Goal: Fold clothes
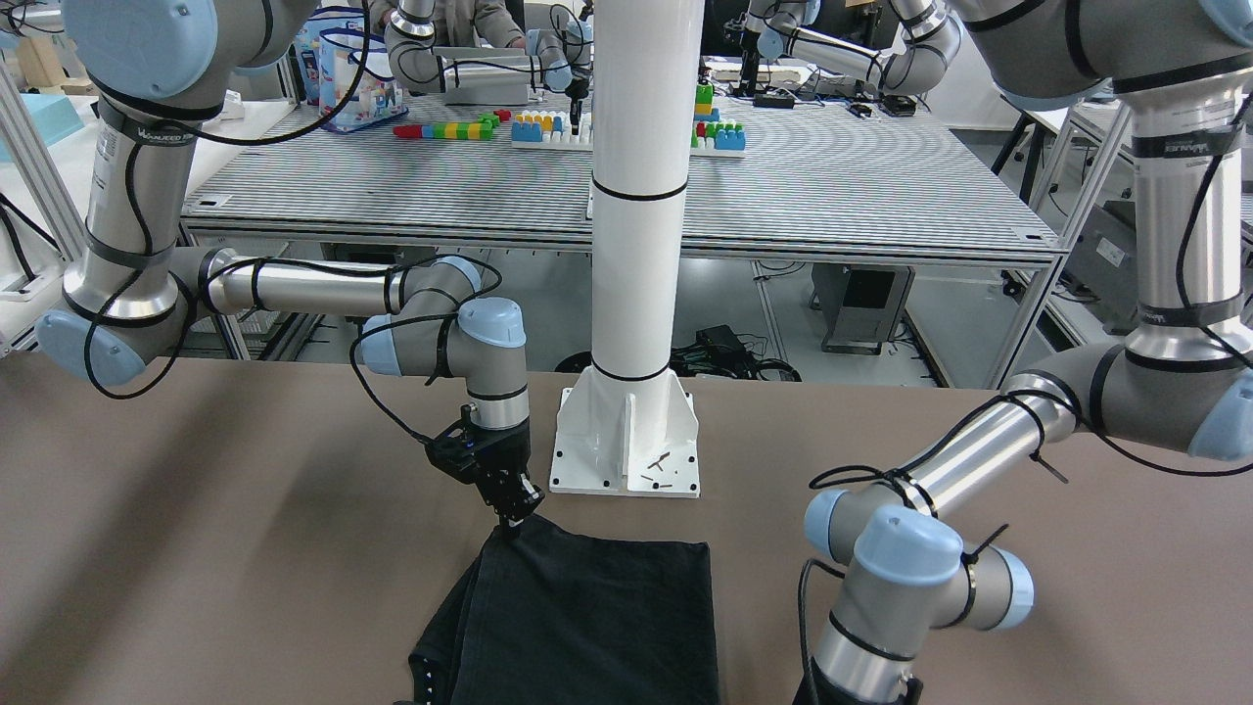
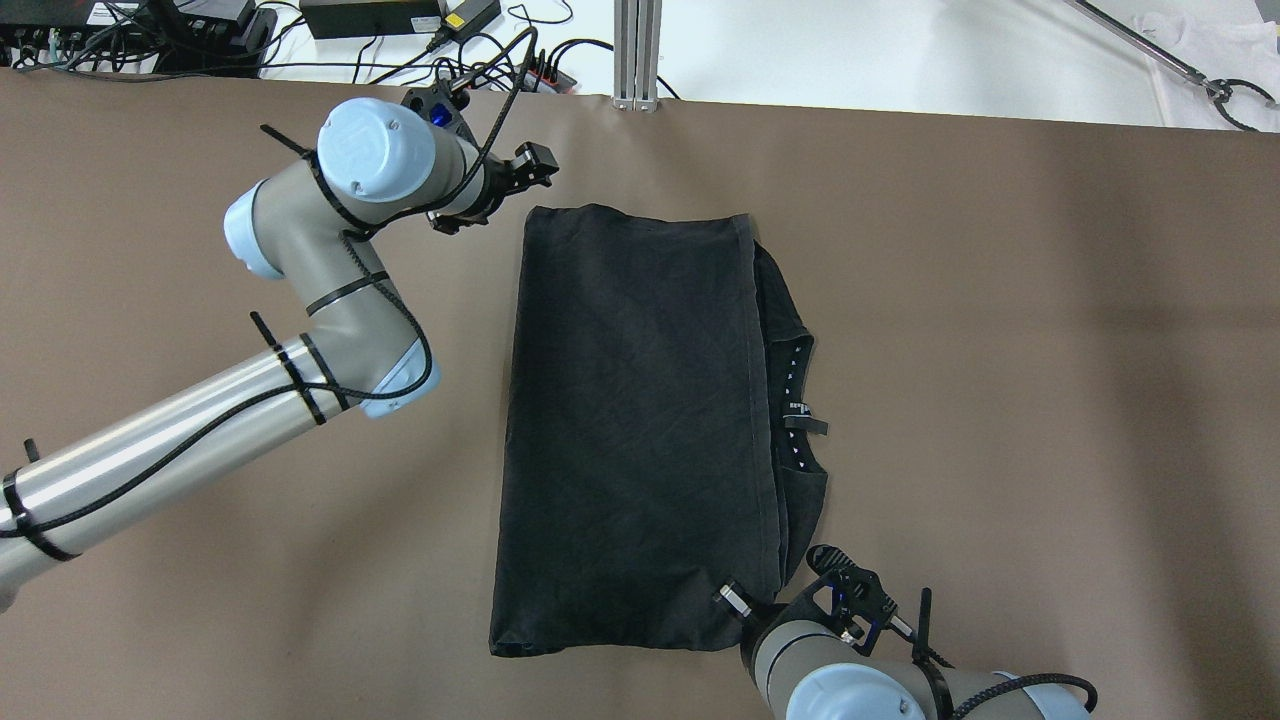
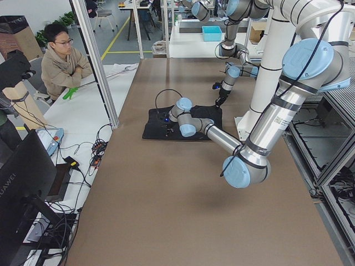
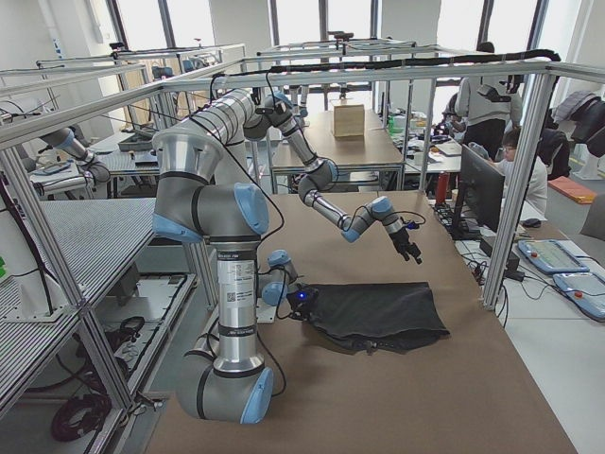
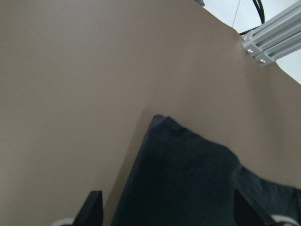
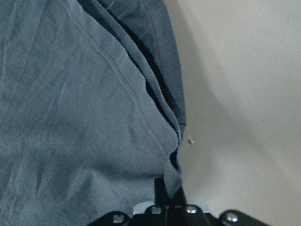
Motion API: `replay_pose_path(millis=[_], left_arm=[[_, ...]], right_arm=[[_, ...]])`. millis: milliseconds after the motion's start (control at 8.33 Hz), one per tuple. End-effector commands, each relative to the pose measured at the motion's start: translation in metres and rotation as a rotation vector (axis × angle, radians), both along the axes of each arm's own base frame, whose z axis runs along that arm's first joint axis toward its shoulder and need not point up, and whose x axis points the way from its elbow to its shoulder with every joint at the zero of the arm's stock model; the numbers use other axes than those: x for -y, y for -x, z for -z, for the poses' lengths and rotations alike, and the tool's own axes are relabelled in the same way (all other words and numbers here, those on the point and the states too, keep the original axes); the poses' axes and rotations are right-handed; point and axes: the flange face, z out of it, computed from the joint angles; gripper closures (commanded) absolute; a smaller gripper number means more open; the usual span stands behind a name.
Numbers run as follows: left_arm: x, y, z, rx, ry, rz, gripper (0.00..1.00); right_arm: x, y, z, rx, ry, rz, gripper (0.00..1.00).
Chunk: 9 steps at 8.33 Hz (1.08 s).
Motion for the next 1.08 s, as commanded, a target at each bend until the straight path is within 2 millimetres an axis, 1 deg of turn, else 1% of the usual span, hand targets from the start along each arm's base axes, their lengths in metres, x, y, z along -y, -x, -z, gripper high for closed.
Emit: replay_pose_path(millis=[0, 120, 240, 360, 480, 600, 721, 841, 961], left_arm=[[-0.130, 0.000, -0.022, -0.096, 0.077, 0.016, 0.00], [-0.180, -0.014, -0.029, -0.085, 0.091, 0.019, 0.00], [-0.225, -0.027, -0.030, -0.082, 0.116, 0.016, 0.01], [-0.263, -0.043, -0.027, -0.082, 0.134, 0.001, 0.08], [-0.297, -0.055, -0.032, -0.077, 0.158, -0.001, 0.13], [-0.327, -0.069, -0.031, -0.088, 0.154, 0.006, 0.16], [-0.348, -0.078, -0.037, -0.078, 0.150, 0.002, 0.19], [-0.357, -0.083, -0.047, -0.068, 0.165, 0.002, 0.21], [-0.363, -0.086, -0.047, -0.069, 0.167, 0.003, 0.25]], right_arm=[[-0.008, 0.002, -0.001, -0.001, 0.007, 0.014, 1.00], [-0.009, 0.003, -0.001, -0.004, 0.006, 0.017, 1.00], [-0.008, 0.002, -0.001, -0.002, 0.007, 0.014, 1.00], [-0.008, 0.002, -0.001, -0.004, 0.006, 0.015, 1.00], [-0.008, 0.002, -0.001, -0.003, 0.005, 0.016, 1.00], [-0.008, 0.002, 0.000, -0.001, 0.006, 0.017, 1.00], [-0.008, 0.003, -0.001, -0.004, 0.006, 0.017, 1.00], [-0.008, 0.003, -0.001, -0.004, 0.006, 0.017, 1.00], [-0.009, 0.003, -0.001, -0.004, 0.006, 0.019, 1.00]])
